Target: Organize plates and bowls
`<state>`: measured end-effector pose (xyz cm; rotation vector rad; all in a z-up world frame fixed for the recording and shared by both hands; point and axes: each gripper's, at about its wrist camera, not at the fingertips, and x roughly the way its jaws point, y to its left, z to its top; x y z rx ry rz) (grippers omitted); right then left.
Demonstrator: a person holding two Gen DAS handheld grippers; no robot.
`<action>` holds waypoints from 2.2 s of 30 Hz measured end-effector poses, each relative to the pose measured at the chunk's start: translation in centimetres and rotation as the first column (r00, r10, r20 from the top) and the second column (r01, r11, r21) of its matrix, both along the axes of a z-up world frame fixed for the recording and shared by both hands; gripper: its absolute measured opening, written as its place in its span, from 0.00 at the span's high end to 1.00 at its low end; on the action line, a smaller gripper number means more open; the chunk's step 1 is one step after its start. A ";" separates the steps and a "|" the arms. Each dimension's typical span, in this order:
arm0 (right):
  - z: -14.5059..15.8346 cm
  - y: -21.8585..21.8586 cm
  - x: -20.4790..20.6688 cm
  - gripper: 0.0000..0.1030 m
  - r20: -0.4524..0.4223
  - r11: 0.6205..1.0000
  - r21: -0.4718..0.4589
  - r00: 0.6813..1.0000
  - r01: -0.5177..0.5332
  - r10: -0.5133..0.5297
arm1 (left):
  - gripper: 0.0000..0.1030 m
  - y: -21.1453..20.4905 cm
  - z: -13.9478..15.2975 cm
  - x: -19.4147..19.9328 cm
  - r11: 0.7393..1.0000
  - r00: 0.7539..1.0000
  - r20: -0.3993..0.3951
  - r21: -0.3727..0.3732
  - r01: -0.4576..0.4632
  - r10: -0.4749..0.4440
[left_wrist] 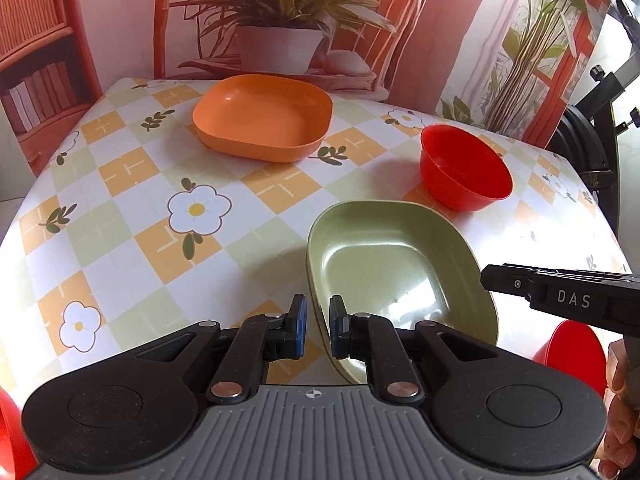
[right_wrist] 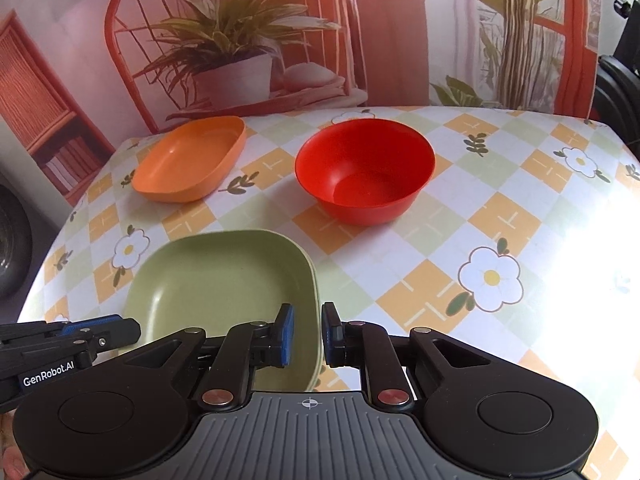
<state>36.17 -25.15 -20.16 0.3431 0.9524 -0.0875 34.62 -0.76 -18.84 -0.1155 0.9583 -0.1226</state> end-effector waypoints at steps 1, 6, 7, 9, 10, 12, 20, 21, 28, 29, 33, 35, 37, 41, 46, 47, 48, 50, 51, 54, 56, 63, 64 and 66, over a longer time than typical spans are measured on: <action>0.5 0.0 -0.1 0.86 0.012 1.000 0.014 1.000 0.004 -0.004 | 0.86 0.2 0.4 0.0 1.000 1.000 0.009 -0.009 0.005 -0.005; 2.8 0.4 -0.2 0.86 0.063 0.998 0.057 0.998 0.027 -0.031 | 0.86 1.9 3.0 0.1 1.000 0.997 0.075 -0.013 0.015 -0.014; 3.3 0.5 -0.2 0.86 0.073 0.997 0.069 0.997 0.031 -0.036 | 0.86 2.4 3.6 0.2 1.000 0.996 0.090 -0.010 0.015 -0.014; 4.2 0.9 -0.1 0.86 0.091 0.995 0.092 0.995 0.041 -0.049 | 0.86 3.2 4.8 0.4 1.000 0.993 0.115 -0.011 0.011 -0.009; 4.5 1.1 0.0 0.86 0.098 0.994 0.102 0.994 0.044 -0.054 | 0.86 3.6 5.4 0.6 1.000 0.991 0.132 -0.017 0.008 -0.006; 5.2 1.6 0.2 0.86 0.111 0.991 0.125 0.992 0.051 -0.065 | 0.86 4.3 6.4 0.8 0.999 0.986 0.164 -0.034 0.010 -0.004; 6.4 4.1 2.4 0.85 0.125 0.981 0.179 0.988 0.071 -0.094 | 0.86 5.3 9.1 3.7 1.000 0.968 0.249 -0.001 -0.020 0.019; 6.5 4.2 2.8 0.85 0.124 0.980 0.183 0.987 0.076 -0.099 | 0.86 5.4 9.2 4.2 1.000 0.967 0.252 -0.002 -0.028 0.027; 6.5 4.8 7.1 0.84 0.124 0.973 0.208 0.984 0.098 -0.126 | 0.86 7.1 8.3 8.4 0.998 0.963 0.264 -0.016 -0.054 0.057; 6.2 4.8 7.9 0.84 0.124 0.973 0.209 0.984 0.101 -0.129 | 0.86 7.3 7.9 9.3 0.998 0.963 0.264 -0.019 -0.059 0.062; 4.3 4.6 11.3 0.84 0.094 0.964 0.230 0.982 0.137 -0.162 | 0.86 8.1 5.3 13.0 0.995 0.969 0.228 -0.047 -0.085 0.094; 3.2 4.4 12.9 0.84 0.066 0.960 0.231 0.982 0.160 -0.180 | 0.86 8.6 4.0 14.5 0.993 0.973 0.205 -0.061 -0.096 0.107; 2.0 4.2 14.4 0.84 0.037 0.957 0.230 0.981 0.177 -0.191 | 0.86 9.0 3.0 15.7 0.992 0.974 0.193 -0.069 -0.107 0.118; -0.1 4.1 16.5 0.84 -0.015 0.952 0.220 0.976 0.214 -0.216 | 0.86 9.8 1.5 17.4 0.988 0.976 0.169 -0.085 -0.125 0.138; -2.4 4.3 17.9 0.84 -0.077 0.948 0.214 0.972 0.234 -0.223 | 0.86 11.0 0.0 18.5 0.980 0.978 0.131 -0.135 -0.145 0.163; -2.6 4.3 18.1 0.84 -0.080 0.948 0.215 0.972 0.234 -0.222 | 0.86 11.1 -0.2 18.5 0.981 0.978 0.131 -0.134 -0.143 0.161; -2.8 4.4 18.2 0.84 -0.082 0.949 0.210 0.972 0.234 -0.222 | 0.86 11.2 -0.5 18.6 0.981 0.979 0.128 -0.135 -0.141 0.158; -3.2 4.4 18.4 0.84 -0.087 0.951 0.199 0.971 0.235 -0.222 | 0.87 11.2 -0.8 18.7 0.980 0.982 0.118 -0.156 -0.127 0.146; -3.4 4.4 18.5 0.84 -0.092 0.951 0.196 0.970 0.237 -0.223 | 0.86 11.3 -0.9 18.7 0.978 0.983 0.114 -0.171 -0.122 0.143; -3.8 4.4 18.8 0.84 -0.104 0.949 0.202 0.969 0.242 -0.225 | 0.85 11.5 -1.1 18.6 0.968 0.983 0.116 -0.227 -0.110 0.139; -3.9 4.5 19.0 0.85 -0.106 0.950 0.201 0.969 0.239 -0.221 | 0.85 11.5 -1.1 18.7 0.964 0.984 0.124 -0.249 -0.097 0.131; -4.2 4.8 19.4 0.89 -0.106 0.953 0.204 0.973 0.225 -0.207 | 0.85 11.0 -2.1 19.2 0.963 0.991 0.075 -0.253 -0.091 0.114; -4.2 4.8 19.5 0.89 -0.105 0.953 0.204 0.973 0.222 -0.205 | 0.85 11.1 -2.4 19.2 0.961 0.991 0.068 -0.262 -0.093 0.115; -4.3 4.7 19.4 0.89 -0.103 0.954 0.208 0.974 0.218 -0.201 | 0.94 11.3 -2.7 19.0 0.955 0.989 0.062 -0.275 -0.110 0.132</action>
